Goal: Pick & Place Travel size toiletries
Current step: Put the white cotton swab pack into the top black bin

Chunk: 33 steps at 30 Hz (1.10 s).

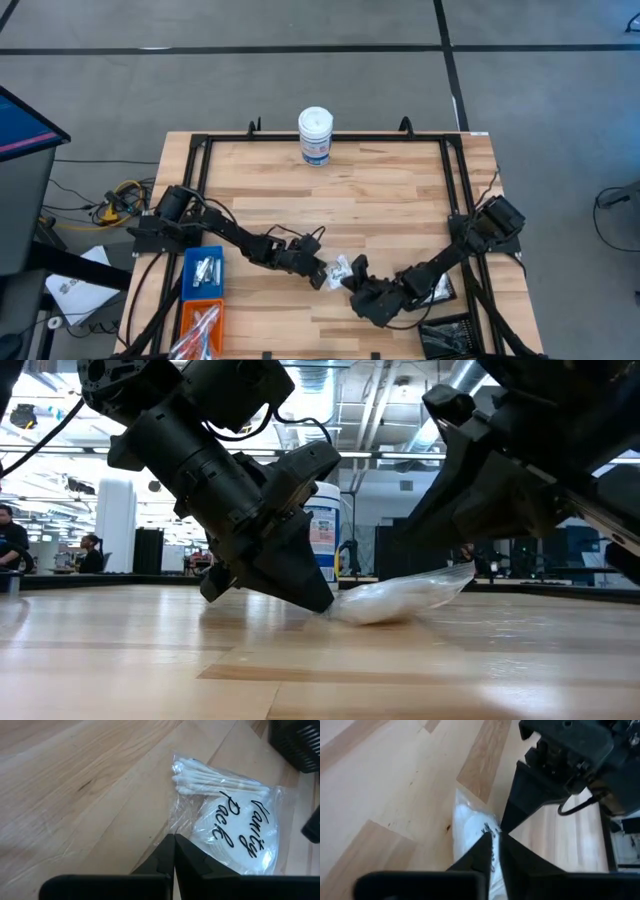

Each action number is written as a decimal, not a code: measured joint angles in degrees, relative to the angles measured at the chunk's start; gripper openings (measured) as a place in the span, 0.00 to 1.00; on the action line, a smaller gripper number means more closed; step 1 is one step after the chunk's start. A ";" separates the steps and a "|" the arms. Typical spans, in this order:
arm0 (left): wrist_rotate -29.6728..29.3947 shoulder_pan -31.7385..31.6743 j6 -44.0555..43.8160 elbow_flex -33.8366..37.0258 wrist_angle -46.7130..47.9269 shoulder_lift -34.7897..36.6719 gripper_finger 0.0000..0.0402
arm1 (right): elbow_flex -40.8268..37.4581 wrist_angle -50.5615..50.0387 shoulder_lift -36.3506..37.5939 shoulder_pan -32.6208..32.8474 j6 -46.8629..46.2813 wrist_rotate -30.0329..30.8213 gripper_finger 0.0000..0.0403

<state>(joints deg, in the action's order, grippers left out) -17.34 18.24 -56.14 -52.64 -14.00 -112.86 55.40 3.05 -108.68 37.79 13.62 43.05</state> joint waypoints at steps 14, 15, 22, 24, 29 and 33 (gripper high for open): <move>0.09 0.00 0.35 0.02 -0.13 0.00 0.00 | 0.00 -10.58 0.00 1.40 -12.37 -2.66 0.56; 0.11 0.00 0.35 0.02 -0.13 0.00 0.00 | 0.00 -10.56 0.00 1.66 -12.36 -2.75 0.58; 2.94 -1.38 0.54 0.00 -0.35 0.00 0.00 | 0.00 -10.81 0.02 1.75 -11.70 -2.77 0.53; 2.95 -1.42 0.66 0.00 -0.38 0.00 0.00 | 0.00 -11.23 0.02 1.29 -11.71 -2.78 0.48; 3.05 -1.44 0.83 0.00 -0.35 0.00 0.00 | 0.00 -13.60 0.02 -0.53 -11.71 -3.69 0.31; 3.28 -1.46 1.27 -0.02 -0.35 0.00 0.00 | 0.00 -13.79 0.02 -1.68 -12.01 -5.75 0.18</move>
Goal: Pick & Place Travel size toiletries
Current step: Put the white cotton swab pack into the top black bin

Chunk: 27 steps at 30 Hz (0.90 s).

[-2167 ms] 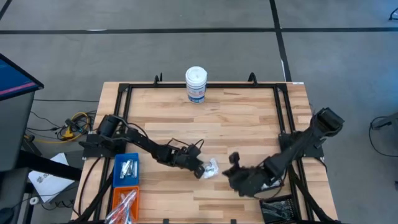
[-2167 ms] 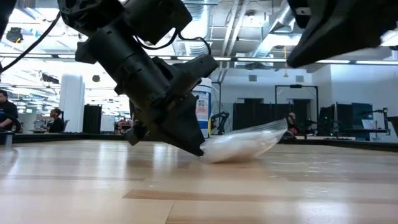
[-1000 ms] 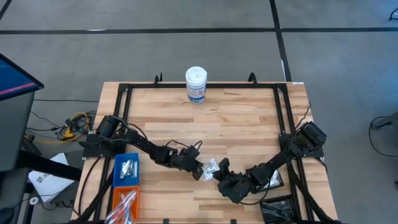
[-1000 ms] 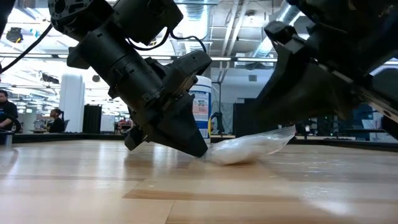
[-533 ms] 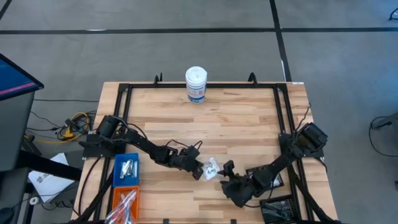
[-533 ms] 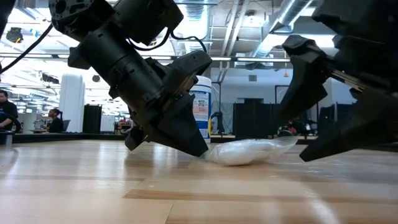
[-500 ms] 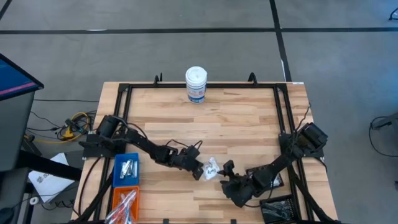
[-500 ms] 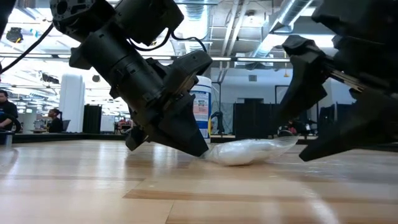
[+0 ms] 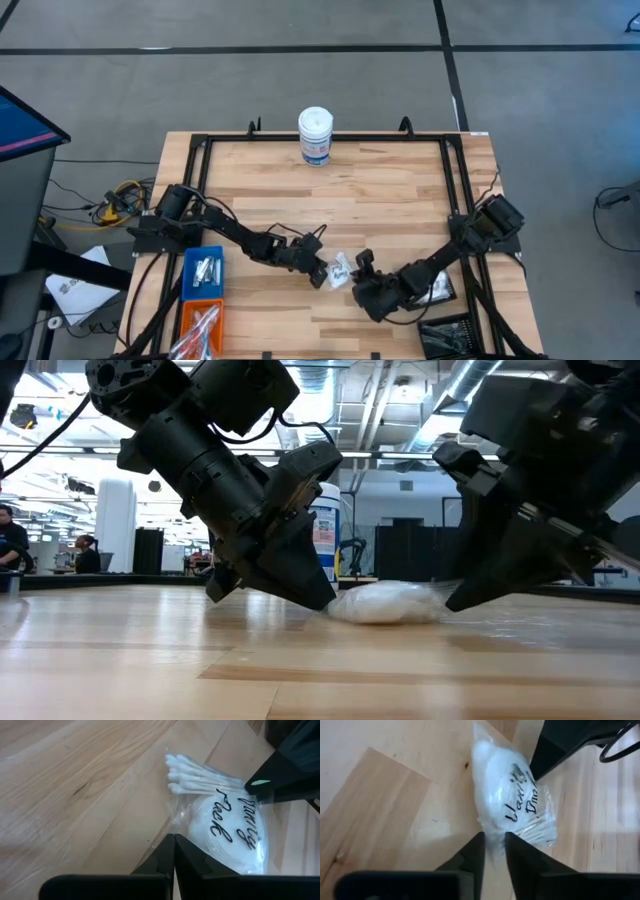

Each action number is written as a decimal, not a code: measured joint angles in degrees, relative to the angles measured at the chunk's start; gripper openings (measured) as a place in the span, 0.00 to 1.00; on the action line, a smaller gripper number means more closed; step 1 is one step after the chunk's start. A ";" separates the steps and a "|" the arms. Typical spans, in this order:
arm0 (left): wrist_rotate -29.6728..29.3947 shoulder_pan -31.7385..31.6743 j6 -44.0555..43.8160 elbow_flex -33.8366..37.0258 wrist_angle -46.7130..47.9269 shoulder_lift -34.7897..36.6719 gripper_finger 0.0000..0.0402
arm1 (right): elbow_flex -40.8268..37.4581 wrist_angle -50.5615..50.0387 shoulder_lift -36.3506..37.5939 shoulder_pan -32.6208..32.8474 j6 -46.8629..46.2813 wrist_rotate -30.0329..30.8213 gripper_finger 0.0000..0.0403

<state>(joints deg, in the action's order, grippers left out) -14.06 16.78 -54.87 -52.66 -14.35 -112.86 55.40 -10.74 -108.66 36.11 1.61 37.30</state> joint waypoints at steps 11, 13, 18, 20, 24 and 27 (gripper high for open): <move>-3.55 1.05 10.56 0.43 -0.52 3.77 0.00 | 1.42 -2.48 0.00 -0.38 -7.24 0.05 0.01; -7.48 1.98 13.09 1.03 -1.19 7.10 0.00 | 2.93 -4.13 0.00 -0.38 -8.45 0.72 0.01; -23.53 6.06 17.76 4.71 -0.99 16.35 0.00 | 8.44 -12.22 0.02 -0.60 -13.00 8.91 0.00; -29.45 7.86 18.29 6.94 -1.00 20.55 0.00 | 11.25 -15.80 0.03 -1.23 -15.79 12.40 0.00; -34.76 10.75 16.31 11.84 -1.02 27.49 0.00 | 16.48 -19.52 0.07 -3.22 -20.38 18.08 0.00; -35.61 11.82 12.73 15.72 -1.29 31.36 0.01 | 19.26 -20.27 0.07 -4.84 -22.00 22.11 0.00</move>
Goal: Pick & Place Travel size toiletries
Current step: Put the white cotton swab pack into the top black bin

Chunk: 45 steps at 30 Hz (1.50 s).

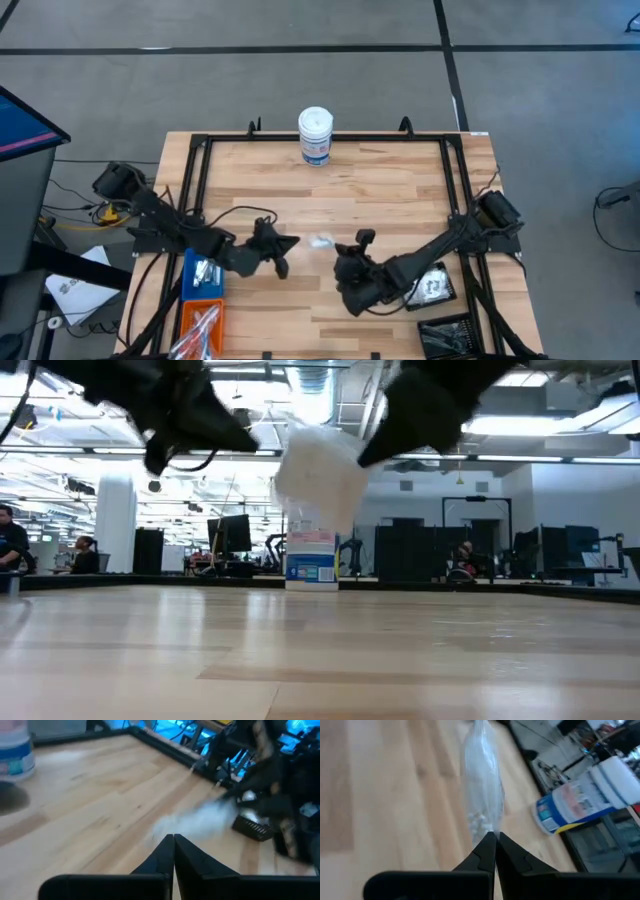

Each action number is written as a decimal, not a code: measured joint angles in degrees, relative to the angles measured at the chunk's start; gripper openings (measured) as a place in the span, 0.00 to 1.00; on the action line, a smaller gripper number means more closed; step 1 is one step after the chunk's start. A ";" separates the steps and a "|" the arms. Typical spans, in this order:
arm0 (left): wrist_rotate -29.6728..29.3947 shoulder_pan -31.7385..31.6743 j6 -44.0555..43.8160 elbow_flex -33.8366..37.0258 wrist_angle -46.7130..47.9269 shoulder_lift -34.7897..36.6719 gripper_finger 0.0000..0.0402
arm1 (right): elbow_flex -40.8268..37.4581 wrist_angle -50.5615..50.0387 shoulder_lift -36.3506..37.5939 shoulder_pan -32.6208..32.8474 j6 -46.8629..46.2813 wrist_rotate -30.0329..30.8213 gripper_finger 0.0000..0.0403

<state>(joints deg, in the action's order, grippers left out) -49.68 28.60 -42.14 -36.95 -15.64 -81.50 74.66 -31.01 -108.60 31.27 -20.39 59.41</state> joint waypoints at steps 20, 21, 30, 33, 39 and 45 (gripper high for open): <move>8.08 -3.58 -1.70 6.77 -46.33 -17.68 0.24 | 4.59 1.69 0.00 -4.50 -1.68 1.84 0.00; 8.05 -4.02 -1.80 6.77 -47.56 -18.46 0.25 | 4.59 1.69 0.00 -4.22 -1.68 2.07 0.00; 9.84 -5.33 -4.07 6.75 -50.00 -20.65 0.54 | 4.56 0.40 -0.48 -4.28 -1.66 3.70 0.00; 9.08 -5.44 -2.91 6.75 -49.81 -20.46 0.65 | 4.56 0.88 -0.48 -3.81 -1.61 3.68 0.00; 7.64 -5.78 -1.59 6.73 -50.49 -20.03 0.71 | 4.56 1.58 -0.48 -3.10 -1.59 2.15 0.00; 8.57 -5.88 -0.44 6.73 -54.08 -19.93 0.69 | 4.37 1.65 -0.48 -4.49 -1.57 2.17 0.00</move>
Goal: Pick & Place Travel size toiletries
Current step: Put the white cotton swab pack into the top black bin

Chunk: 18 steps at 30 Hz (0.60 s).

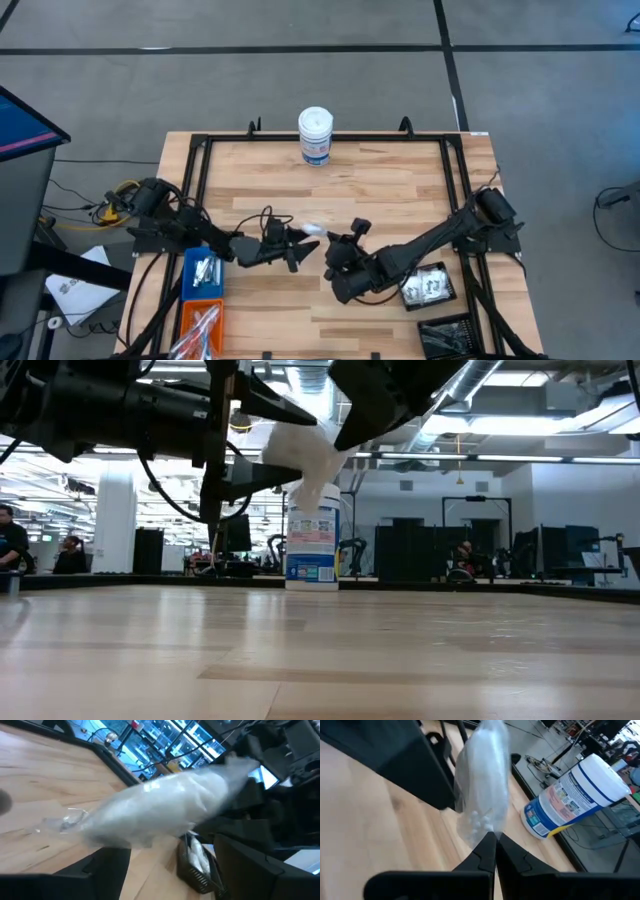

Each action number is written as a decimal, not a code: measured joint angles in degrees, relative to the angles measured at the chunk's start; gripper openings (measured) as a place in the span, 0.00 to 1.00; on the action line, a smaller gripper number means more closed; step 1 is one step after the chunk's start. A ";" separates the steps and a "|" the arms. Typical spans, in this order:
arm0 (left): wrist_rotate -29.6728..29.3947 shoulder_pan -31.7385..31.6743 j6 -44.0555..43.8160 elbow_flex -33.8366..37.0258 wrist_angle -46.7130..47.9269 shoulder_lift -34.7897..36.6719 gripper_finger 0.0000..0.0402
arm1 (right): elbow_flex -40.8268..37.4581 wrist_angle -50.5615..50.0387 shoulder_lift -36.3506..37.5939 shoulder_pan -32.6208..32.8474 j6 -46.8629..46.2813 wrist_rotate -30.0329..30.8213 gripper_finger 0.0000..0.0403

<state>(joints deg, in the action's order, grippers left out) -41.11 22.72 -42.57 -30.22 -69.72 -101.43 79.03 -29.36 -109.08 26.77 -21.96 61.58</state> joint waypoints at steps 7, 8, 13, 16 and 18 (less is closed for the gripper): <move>1.16 -0.66 0.19 0.00 -2.65 0.02 0.69 | -1.32 0.23 0.00 -1.04 -0.17 -0.43 0.00; 1.19 -0.67 0.18 0.00 -2.83 0.02 0.69 | -1.32 0.28 0.00 -1.01 -0.17 -0.41 0.00; 2.59 -0.06 -0.62 0.00 -2.87 0.02 0.69 | -1.32 -1.23 0.00 -1.00 -0.91 -0.28 0.00; 2.60 0.46 -0.95 -0.02 -2.88 0.02 0.69 | -1.36 -2.22 0.00 -1.56 -1.92 -0.23 0.00; 2.66 0.50 -0.98 -0.02 -3.01 0.02 0.69 | -1.36 -2.20 0.00 -1.65 -1.95 -0.22 0.00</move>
<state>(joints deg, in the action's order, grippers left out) -38.46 23.22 -43.55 -30.24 -72.73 -101.41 77.67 -31.55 -109.08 25.13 -23.91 61.36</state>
